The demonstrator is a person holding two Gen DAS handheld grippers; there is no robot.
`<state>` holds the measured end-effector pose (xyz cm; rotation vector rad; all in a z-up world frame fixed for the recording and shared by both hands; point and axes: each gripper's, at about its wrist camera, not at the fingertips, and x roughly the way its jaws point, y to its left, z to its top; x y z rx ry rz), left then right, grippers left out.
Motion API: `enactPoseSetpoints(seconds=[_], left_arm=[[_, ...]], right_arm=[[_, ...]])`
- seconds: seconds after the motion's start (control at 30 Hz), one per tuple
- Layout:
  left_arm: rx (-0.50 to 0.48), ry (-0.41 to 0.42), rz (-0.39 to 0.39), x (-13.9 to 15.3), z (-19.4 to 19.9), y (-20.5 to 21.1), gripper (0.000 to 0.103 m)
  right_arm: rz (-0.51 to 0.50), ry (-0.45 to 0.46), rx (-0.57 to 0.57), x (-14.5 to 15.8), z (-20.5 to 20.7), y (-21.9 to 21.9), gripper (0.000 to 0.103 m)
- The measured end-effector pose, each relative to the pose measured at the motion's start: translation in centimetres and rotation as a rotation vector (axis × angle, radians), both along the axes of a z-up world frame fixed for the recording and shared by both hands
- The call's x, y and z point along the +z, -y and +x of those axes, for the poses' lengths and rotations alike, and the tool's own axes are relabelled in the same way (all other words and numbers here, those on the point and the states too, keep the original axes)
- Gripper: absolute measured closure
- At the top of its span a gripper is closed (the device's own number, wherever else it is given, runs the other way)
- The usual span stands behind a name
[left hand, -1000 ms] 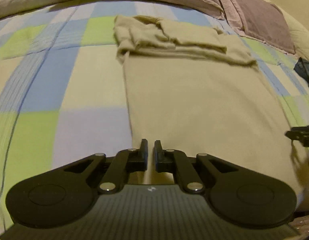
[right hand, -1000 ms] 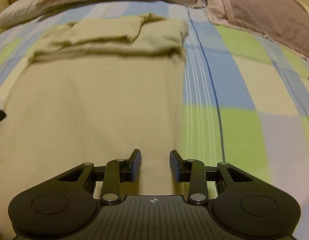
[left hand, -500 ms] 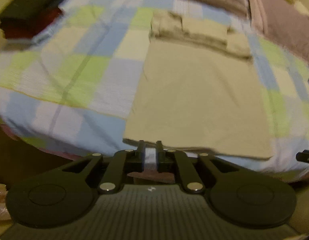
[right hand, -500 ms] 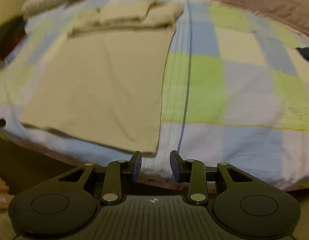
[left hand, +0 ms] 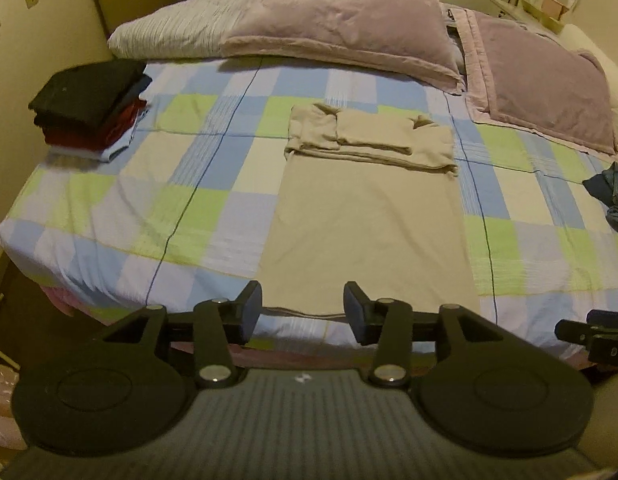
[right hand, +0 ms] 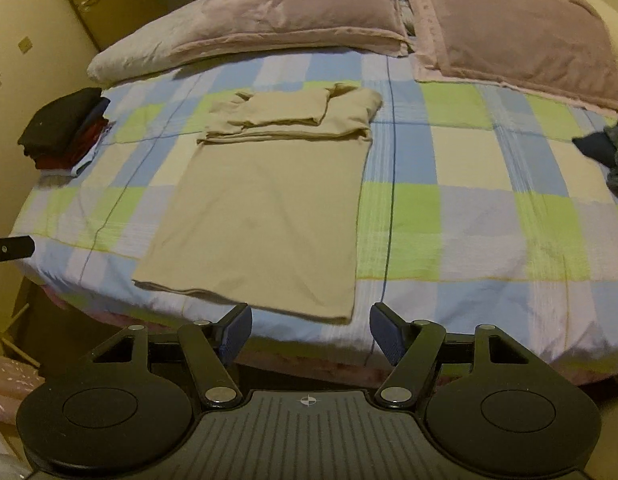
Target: Fold clothes
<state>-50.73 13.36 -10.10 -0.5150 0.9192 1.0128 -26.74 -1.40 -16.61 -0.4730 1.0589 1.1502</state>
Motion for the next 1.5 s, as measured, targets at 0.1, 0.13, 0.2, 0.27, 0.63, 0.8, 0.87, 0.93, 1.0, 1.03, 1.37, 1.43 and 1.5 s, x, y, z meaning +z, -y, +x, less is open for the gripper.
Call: enactPoseSetpoints(seconds=[0.1, 0.13, 0.2, 0.27, 0.63, 0.8, 0.87, 0.93, 1.0, 1.03, 1.37, 1.43, 1.5], left_arm=[[-0.006, -0.004, 0.022, 0.5, -0.1, 0.4, 0.058], [-0.007, -0.005, 0.027, 0.5, -0.2, 0.3, 0.058], [-0.009, -0.001, 0.031, 0.5, -0.5, 0.1, 0.058], [-0.014, 0.000, 0.031, 0.3, -0.8, 0.0, 0.058], [-0.067, 0.033, 0.020, -2.3, -3.6, -2.8, 0.054], [-0.073, 0.088, -0.028, -7.3, -6.4, -5.4, 0.054], [-0.073, 0.100, -0.046, -10.1, -7.3, -6.7, 0.054], [-0.073, 0.112, -0.064, -12.8, -8.3, -8.0, 0.054], [-0.084, 0.135, -0.051, -15.3, -9.0, -9.1, 0.055], [-0.098, 0.151, -0.042, -16.7, -9.2, -9.6, 0.055], [-0.205, 0.403, -0.016, -22.1, -13.5, -8.9, 0.066], [-0.226, 0.465, -0.024, -21.0, -15.1, -7.9, 0.065], [-0.251, 0.509, 0.001, -19.9, -16.5, -7.1, 0.063]], right_arm=[[-0.004, -0.006, -0.016, 0.2, 0.0, 0.2, 0.034], [0.000, -0.002, -0.016, 0.3, -0.1, 0.1, 0.034], [0.008, 0.005, -0.015, 0.2, -0.3, -0.1, 0.034], [0.015, 0.008, -0.019, 0.2, -0.6, -0.4, 0.034], [0.037, 0.000, -0.100, -2.4, -1.3, -1.6, 0.034], [0.025, 0.020, -0.137, -5.8, -1.7, -3.1, 0.034], [0.044, 0.016, -0.154, -7.6, -1.5, -3.4, 0.034], [0.054, 0.008, -0.183, -9.6, -1.1, -3.6, 0.034], [0.058, -0.001, -0.222, -11.9, -0.5, -3.8, 0.034], [0.071, -0.001, -0.238, -13.0, -0.3, -3.6, 0.034], [0.286, -0.052, -0.382, -19.6, -1.6, 1.7, 0.035], [0.314, -0.122, -0.428, -18.9, -2.2, 3.4, 0.035], [0.410, -0.175, -0.396, -17.3, -2.6, 5.0, 0.035]])
